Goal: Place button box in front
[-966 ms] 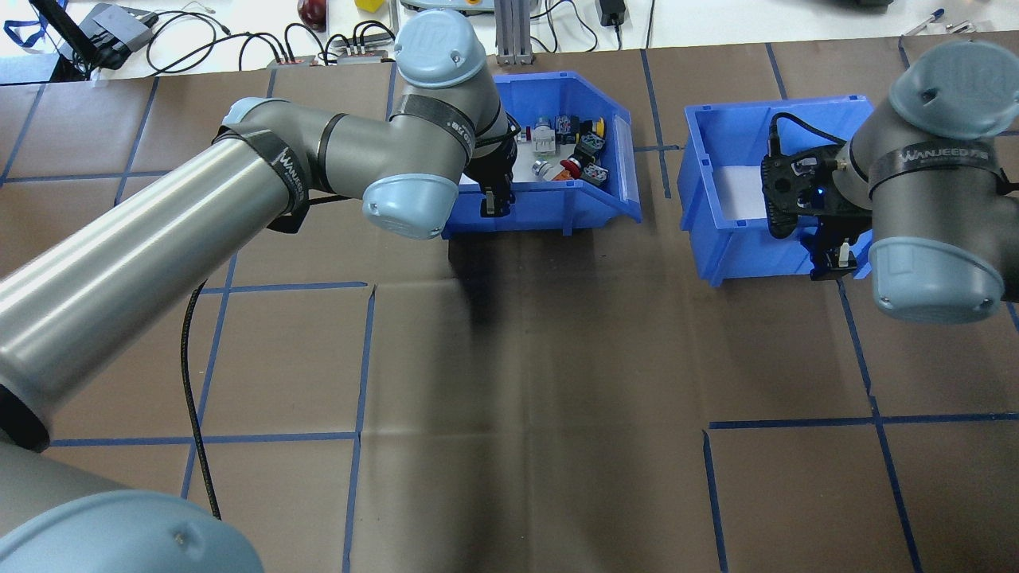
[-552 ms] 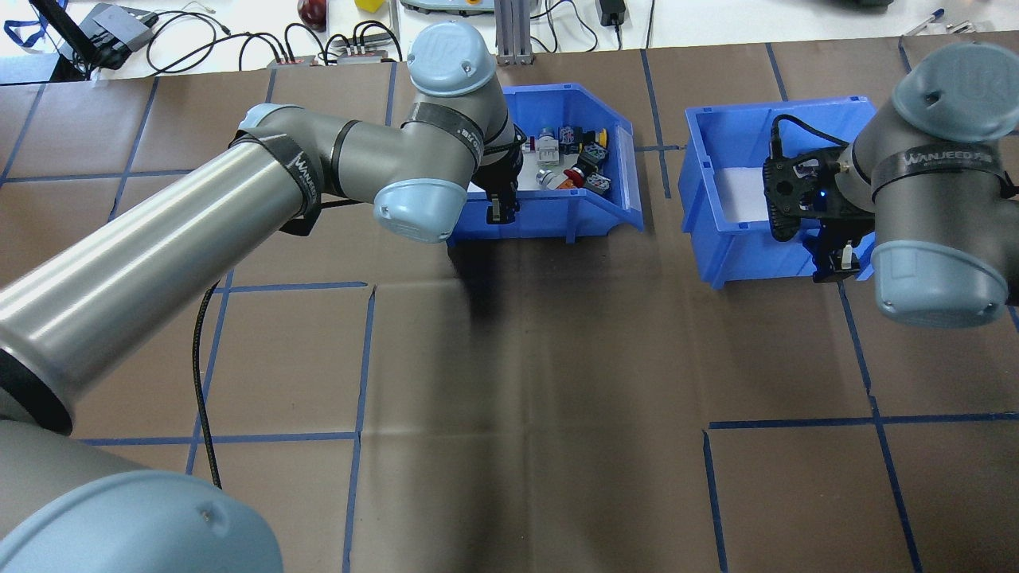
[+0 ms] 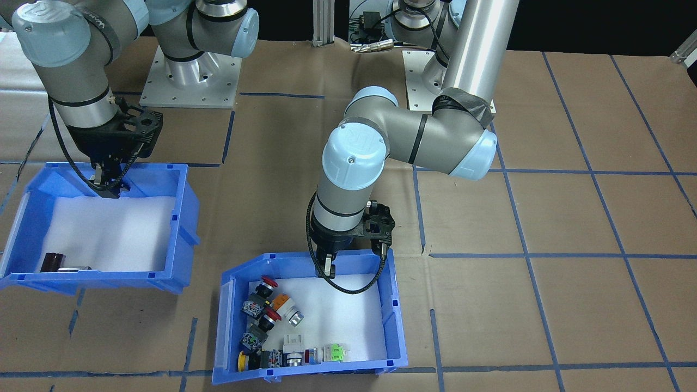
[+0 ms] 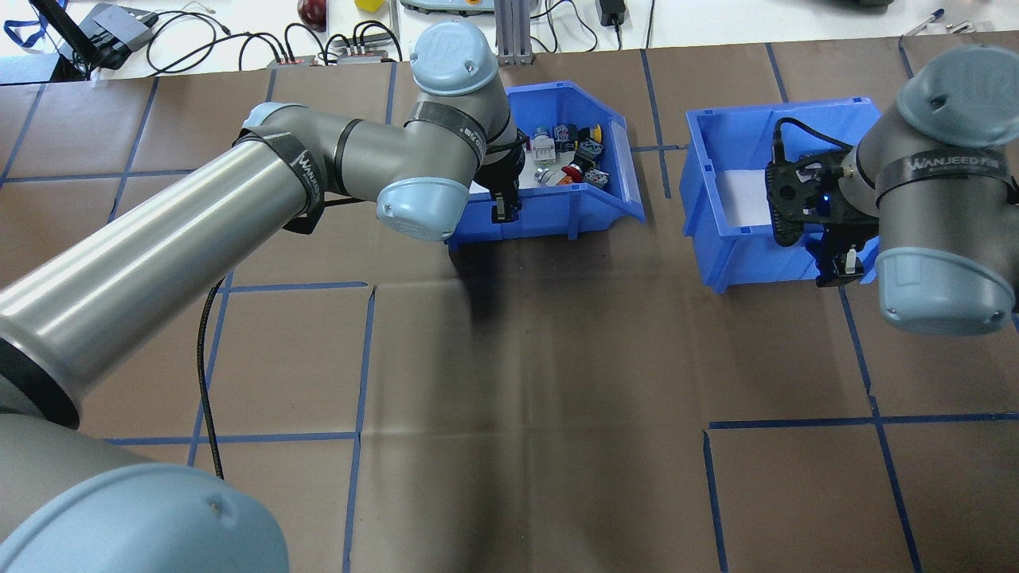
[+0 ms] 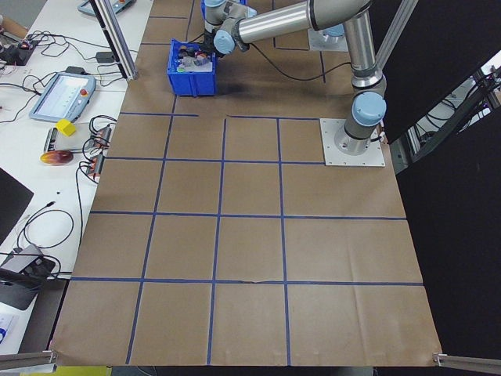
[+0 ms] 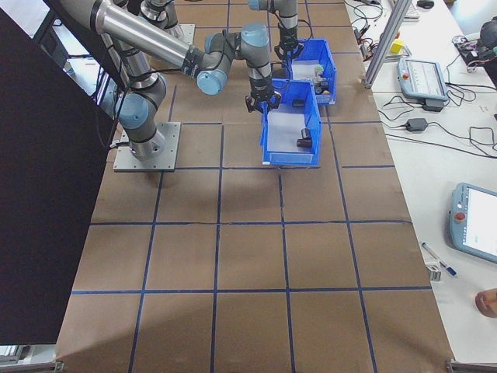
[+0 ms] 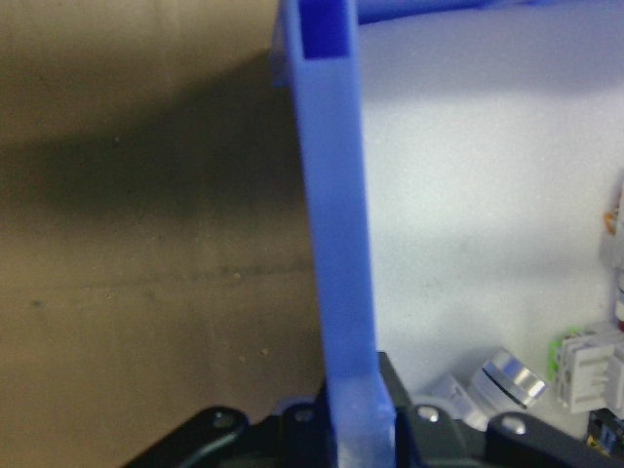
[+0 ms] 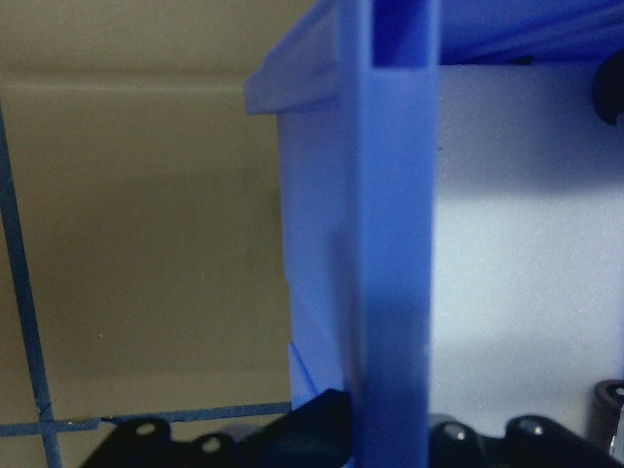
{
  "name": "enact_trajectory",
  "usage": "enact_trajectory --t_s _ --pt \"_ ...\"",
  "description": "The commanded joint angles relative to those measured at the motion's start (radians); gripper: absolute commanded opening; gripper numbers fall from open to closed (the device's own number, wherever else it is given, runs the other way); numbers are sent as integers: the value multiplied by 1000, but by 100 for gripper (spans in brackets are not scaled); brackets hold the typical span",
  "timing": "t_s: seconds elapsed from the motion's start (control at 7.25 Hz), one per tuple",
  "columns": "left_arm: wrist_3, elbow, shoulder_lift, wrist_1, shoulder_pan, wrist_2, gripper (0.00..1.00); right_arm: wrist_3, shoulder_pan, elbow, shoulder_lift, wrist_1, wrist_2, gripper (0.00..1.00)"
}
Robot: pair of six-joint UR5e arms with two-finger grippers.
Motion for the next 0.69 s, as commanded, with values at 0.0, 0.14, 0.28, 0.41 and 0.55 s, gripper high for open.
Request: enact_trajectory --t_s 0.0,0.14,0.28,0.41,0.55 --pt "5 9 -2 -7 -1 5 74 -50 -31 33 -40 1 1 6" --pt "7 11 9 -57 -1 9 97 -48 -31 67 -66 -2 2 6" --pt "19 11 36 -114 1 6 99 -41 -30 96 -96 1 2 6" --pt "74 11 84 -157 8 6 99 -40 -27 136 -151 29 -1 6" --pt "200 3 155 -213 25 6 99 -16 -24 176 -216 87 1 6"
